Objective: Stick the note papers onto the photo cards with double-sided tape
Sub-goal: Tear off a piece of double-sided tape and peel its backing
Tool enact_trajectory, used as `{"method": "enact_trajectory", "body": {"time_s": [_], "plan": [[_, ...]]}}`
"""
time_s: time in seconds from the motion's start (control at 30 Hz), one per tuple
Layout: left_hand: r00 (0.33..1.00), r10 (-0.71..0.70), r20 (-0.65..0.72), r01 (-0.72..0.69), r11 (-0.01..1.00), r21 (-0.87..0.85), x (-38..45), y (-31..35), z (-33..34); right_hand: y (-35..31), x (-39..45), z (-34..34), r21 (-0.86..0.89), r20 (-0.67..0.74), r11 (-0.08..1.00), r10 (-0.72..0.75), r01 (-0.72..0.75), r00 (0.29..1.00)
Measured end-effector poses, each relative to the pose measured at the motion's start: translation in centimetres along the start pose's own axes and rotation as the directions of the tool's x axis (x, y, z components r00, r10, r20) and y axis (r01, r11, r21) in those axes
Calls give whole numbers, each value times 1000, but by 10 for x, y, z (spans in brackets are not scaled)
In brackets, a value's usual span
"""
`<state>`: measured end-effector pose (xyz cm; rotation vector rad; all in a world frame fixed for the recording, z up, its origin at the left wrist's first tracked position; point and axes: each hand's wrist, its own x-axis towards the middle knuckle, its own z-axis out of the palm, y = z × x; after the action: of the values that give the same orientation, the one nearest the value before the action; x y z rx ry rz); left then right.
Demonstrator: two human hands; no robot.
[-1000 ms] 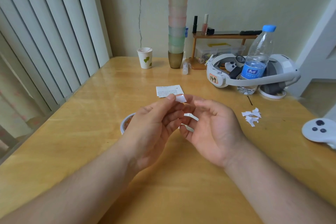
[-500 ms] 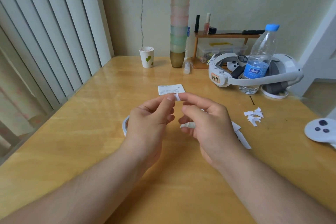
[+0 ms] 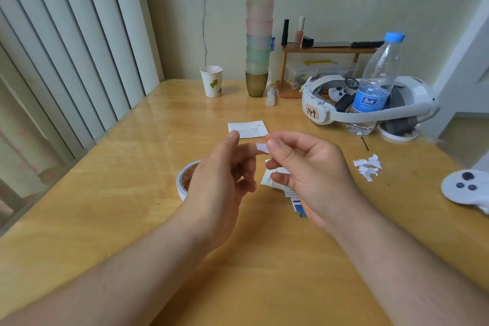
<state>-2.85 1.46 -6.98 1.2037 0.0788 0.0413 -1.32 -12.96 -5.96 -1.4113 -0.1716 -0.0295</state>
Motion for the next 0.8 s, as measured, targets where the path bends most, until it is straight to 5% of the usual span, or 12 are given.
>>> {"method": "enact_trajectory", "body": {"time_s": [0.3, 0.57, 0.7, 0.8], "plan": [[966, -136, 220, 167, 978, -128, -4, 8, -1, 1, 5, -8, -41, -20, 996, -85, 84, 996], [942, -184, 281, 228, 964, -134, -4, 5, 0, 1, 5, -12, -88, 36, 992, -87, 90, 996], [954, -89, 285, 93, 996, -3, -6, 1, -1, 2, 6, -13, -178, 17, 975, -134, 135, 991], [943, 83, 321, -172, 950, 259, -6, -2, -6, -1, 6, -12, -69, 38, 996, -50, 52, 998]]}}
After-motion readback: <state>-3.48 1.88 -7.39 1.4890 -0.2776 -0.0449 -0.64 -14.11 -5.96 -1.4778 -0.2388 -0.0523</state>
